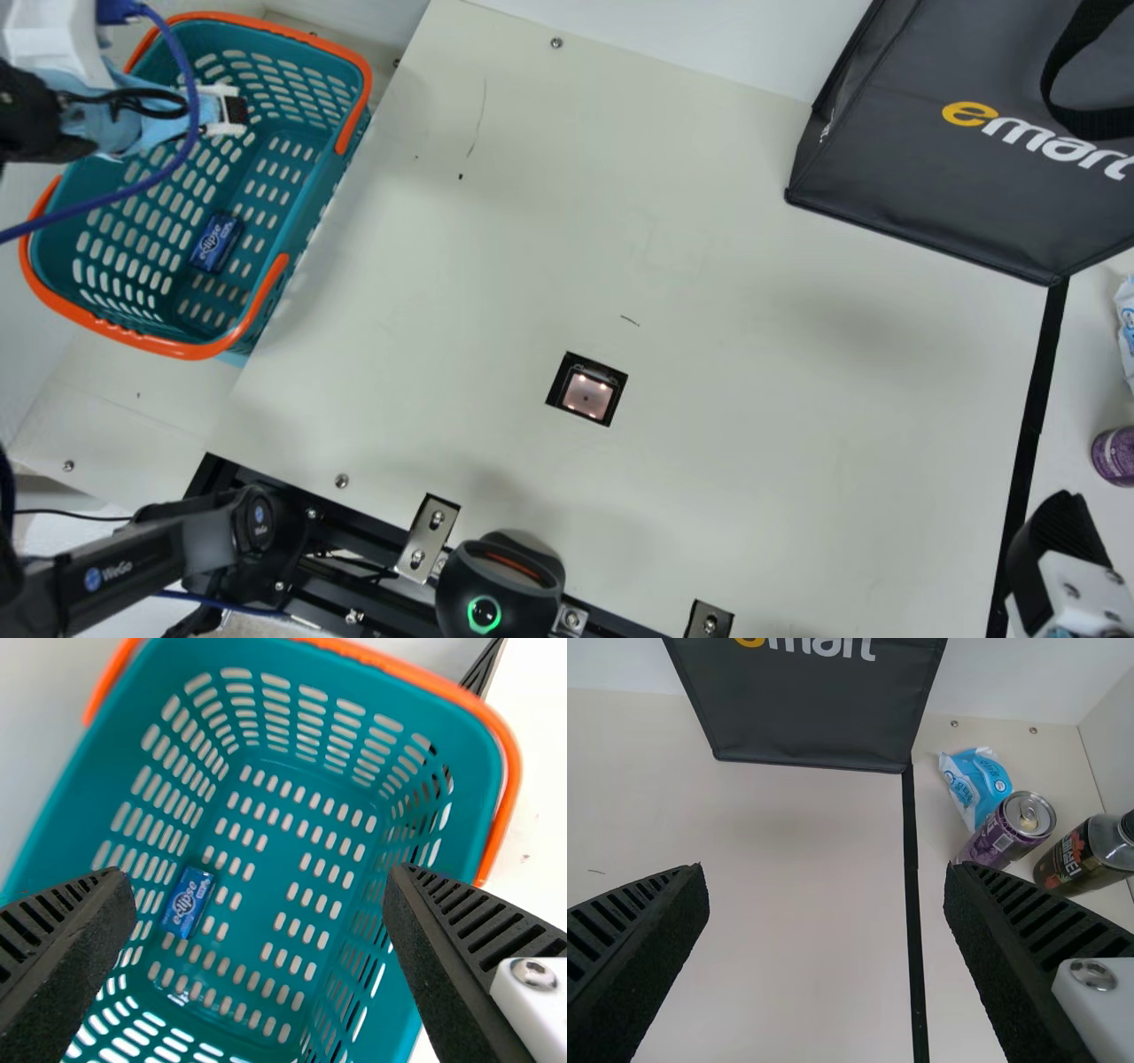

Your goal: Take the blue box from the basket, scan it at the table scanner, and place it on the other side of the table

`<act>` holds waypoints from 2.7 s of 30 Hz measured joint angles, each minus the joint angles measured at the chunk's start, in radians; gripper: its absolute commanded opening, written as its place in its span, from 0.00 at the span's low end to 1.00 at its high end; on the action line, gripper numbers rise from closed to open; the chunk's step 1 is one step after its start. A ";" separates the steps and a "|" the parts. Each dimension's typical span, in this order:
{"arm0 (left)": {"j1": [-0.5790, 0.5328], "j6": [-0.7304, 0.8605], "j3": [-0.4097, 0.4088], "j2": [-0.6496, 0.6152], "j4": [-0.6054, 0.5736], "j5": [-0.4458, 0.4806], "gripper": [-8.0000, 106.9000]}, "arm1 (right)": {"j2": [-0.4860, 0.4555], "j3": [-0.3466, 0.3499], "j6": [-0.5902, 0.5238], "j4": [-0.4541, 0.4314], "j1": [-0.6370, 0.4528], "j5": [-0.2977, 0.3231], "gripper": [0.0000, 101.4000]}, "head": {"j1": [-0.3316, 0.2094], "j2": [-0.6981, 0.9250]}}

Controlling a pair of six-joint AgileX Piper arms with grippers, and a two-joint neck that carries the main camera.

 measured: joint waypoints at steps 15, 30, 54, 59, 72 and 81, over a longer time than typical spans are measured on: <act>0.026 0.074 0.083 0.169 -0.008 -0.167 0.85 | 0.000 0.000 0.000 0.000 0.000 0.001 0.94 | 0.000 -0.002; 0.079 0.274 0.073 0.312 -0.126 -0.204 0.85 | 0.000 0.000 0.000 0.000 0.000 0.001 0.94 | 0.000 -0.002; 0.075 -0.037 0.155 0.430 0.027 -0.364 0.85 | 0.000 0.000 0.000 0.001 0.000 0.001 0.94 | 0.002 -0.002; 0.074 -0.239 0.179 0.419 0.145 -0.370 0.85 | 0.000 0.000 0.000 0.001 0.000 0.001 0.94 | 0.002 -0.002; 0.032 -0.686 0.201 0.400 0.390 -0.308 0.85 | 0.000 0.000 0.000 0.001 0.000 0.001 0.94 | 0.000 -0.002; 0.060 -0.858 0.216 0.429 0.434 -0.334 0.85 | 0.000 0.000 0.000 0.001 0.000 0.001 0.94 | 0.002 -0.002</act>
